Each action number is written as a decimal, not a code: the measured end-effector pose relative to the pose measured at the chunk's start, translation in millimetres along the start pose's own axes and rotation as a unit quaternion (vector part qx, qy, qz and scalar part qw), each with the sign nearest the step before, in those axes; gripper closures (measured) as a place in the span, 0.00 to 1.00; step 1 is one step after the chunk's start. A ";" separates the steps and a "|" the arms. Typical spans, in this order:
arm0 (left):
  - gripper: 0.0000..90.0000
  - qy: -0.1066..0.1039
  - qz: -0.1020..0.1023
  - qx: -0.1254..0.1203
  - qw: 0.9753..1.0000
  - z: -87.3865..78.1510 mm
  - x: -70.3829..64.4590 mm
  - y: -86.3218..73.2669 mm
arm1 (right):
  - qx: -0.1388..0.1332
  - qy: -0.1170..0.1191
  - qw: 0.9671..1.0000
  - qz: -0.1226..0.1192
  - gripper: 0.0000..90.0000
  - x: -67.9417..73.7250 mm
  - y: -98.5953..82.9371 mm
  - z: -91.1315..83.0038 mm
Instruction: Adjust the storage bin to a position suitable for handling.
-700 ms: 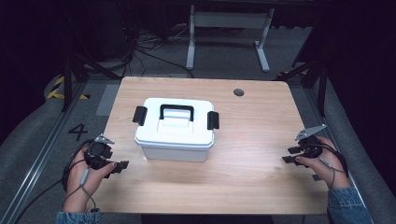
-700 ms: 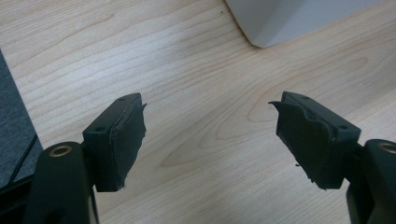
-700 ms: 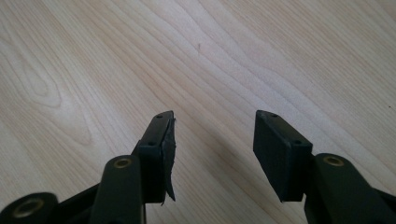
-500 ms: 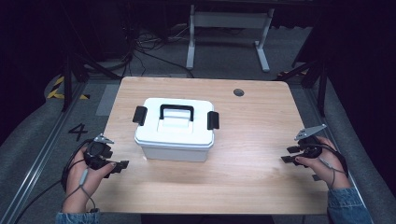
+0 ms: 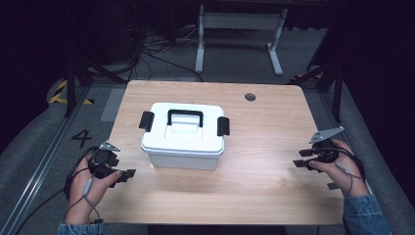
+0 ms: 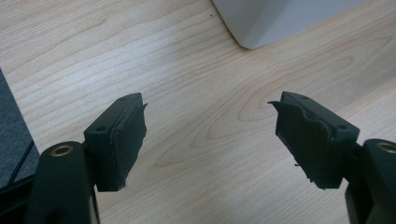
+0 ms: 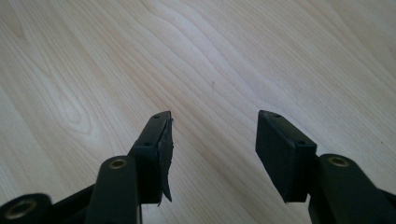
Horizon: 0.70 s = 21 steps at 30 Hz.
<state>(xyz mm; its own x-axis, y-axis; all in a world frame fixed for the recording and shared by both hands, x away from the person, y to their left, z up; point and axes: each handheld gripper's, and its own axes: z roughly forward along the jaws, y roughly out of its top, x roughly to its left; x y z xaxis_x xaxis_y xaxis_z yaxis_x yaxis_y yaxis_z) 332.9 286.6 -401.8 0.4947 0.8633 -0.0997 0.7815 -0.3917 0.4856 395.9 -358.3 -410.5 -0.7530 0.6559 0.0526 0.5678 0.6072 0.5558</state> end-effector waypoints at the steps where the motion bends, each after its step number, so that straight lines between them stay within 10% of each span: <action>1: 0.28 0.001 0.000 0.000 1.000 -0.1 -0.3 0.1 | -0.004 0.004 1.000 -0.001 0.52 0.8 2.8 -1.1; 21: 0.28 -0.014 0.005 -0.009 1.000 1.5 0.5 14.2 | -0.027 0.032 0.998 -0.044 0.53 18.6 82.2 -29.4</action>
<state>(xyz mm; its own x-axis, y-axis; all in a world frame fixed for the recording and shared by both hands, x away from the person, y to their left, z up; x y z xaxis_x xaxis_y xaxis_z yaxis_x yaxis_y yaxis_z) 344.9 281.0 -396.2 0.5123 0.8506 -0.1184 0.7696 -0.3935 0.5029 418.8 -309.4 -339.4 -0.8197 0.5703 0.0536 0.4812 0.6349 0.6045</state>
